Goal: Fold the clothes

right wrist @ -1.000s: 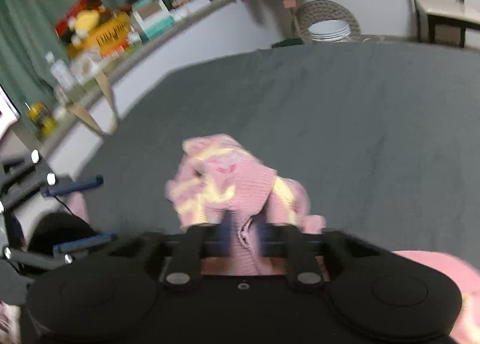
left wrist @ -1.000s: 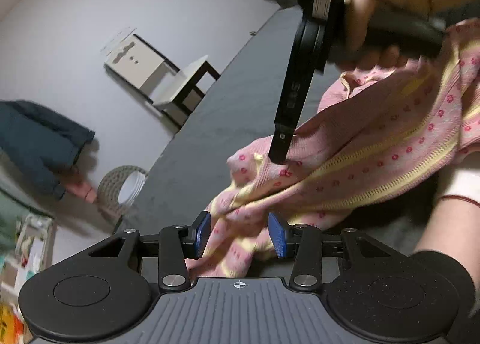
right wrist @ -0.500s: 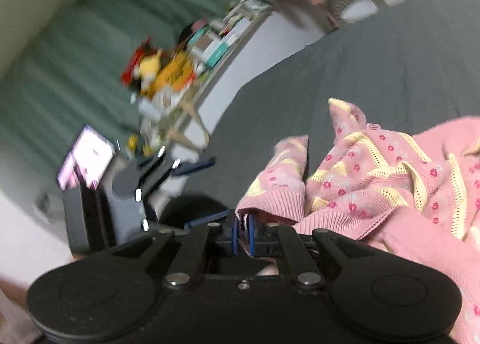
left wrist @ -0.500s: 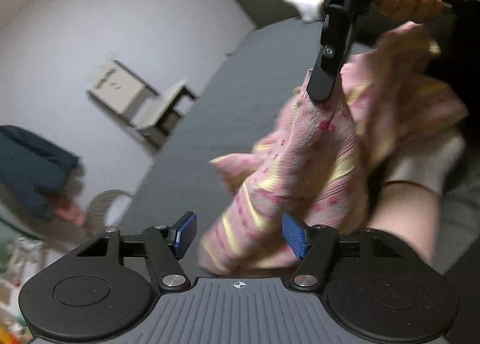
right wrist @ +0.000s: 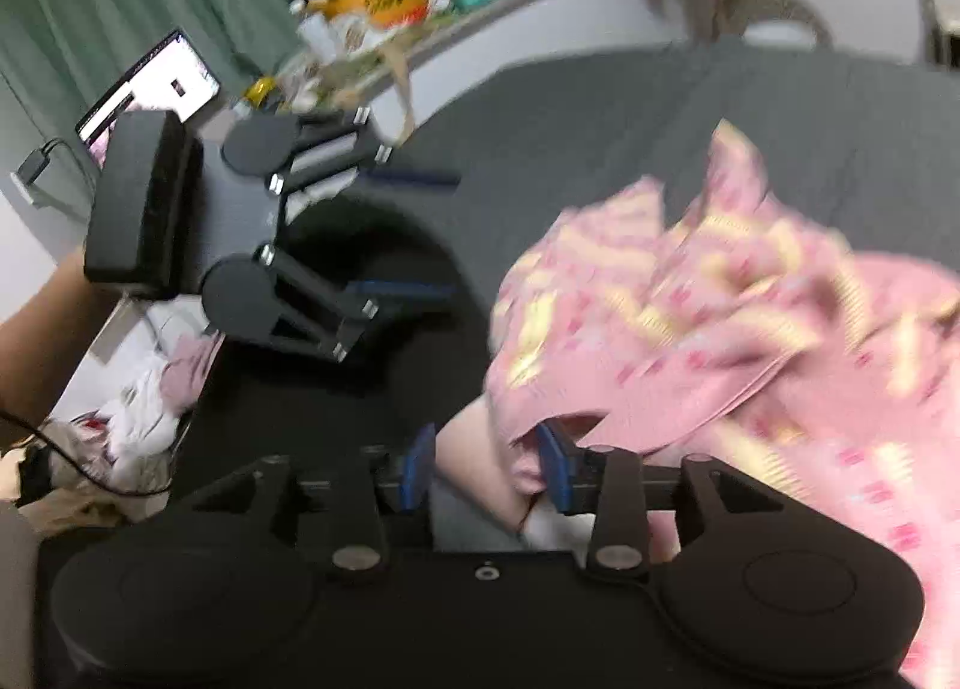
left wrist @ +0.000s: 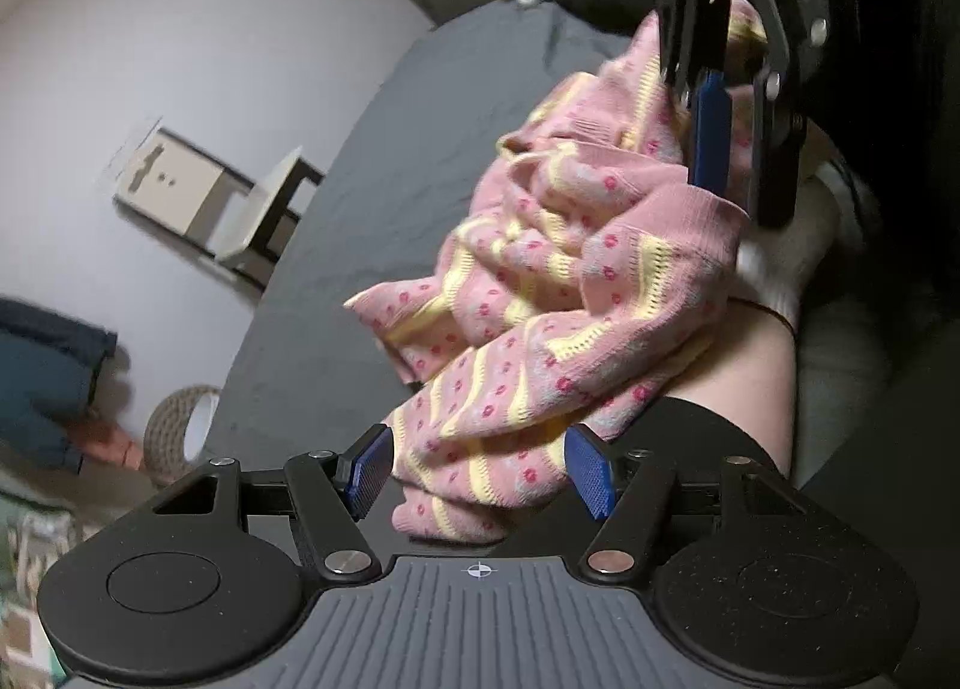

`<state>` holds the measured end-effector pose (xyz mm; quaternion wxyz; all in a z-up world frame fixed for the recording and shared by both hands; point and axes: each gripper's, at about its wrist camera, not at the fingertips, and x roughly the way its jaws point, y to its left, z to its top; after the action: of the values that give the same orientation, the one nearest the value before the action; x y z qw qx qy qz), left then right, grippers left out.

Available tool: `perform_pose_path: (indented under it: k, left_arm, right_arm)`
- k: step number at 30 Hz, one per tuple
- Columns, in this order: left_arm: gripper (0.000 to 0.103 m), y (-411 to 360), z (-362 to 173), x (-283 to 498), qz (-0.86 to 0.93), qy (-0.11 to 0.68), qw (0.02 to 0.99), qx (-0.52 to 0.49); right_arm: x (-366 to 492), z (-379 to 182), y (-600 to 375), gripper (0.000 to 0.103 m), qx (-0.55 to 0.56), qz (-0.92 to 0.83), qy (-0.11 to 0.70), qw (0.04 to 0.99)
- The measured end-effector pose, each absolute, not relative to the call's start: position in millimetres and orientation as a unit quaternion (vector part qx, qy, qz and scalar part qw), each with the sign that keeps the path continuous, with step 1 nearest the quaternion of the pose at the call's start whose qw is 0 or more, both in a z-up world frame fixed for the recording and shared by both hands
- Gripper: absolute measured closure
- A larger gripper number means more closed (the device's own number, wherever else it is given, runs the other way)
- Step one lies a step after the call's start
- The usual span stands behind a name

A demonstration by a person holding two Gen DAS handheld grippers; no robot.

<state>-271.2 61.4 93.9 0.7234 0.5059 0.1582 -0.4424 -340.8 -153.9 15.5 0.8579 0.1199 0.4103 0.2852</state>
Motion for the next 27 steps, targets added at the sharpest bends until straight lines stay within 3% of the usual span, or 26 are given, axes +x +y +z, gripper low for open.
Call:
perform_pose_path:
  k: [4, 10, 12, 13, 15, 23, 27]
  left_arm:
    - [0.039, 69, 97, -272, -0.421, 0.178, 0.748, 0.481]
    - [0.039, 76, 104, -273, -0.407, 0.200, 0.773, 0.443]
    - [0.039, 79, 106, -273, -0.408, 0.208, 0.780, 0.427]
    - [0.039, 81, 107, -274, -0.409, 0.211, 0.782, 0.420]
    - [0.039, 85, 108, -275, -0.406, 0.214, 0.786, 0.415]
    - [0.039, 97, 108, -270, -0.396, 0.233, 0.813, 0.359]
    - [0.039, 102, 108, -266, -0.395, 0.236, 0.824, 0.331]
  right_arm:
    - [-333, 36, -164, 0.049, 0.108, 0.243, 0.369, 0.891]
    - [-298, 15, -131, 0.049, 0.063, 0.260, 0.394, 0.879]
    - [-292, 0, -123, 0.069, 0.036, 0.250, 0.415, 0.874]
    - [-289, -7, -121, 0.098, 0.024, 0.243, 0.425, 0.872]
    - [-287, -11, -134, 0.097, 0.049, 0.220, 0.422, 0.878]
    - [-299, -8, -246, 0.097, 0.369, 0.157, 0.359, 0.843]
    - [-301, -10, -238, 0.097, 0.408, 0.201, 0.336, 0.824]
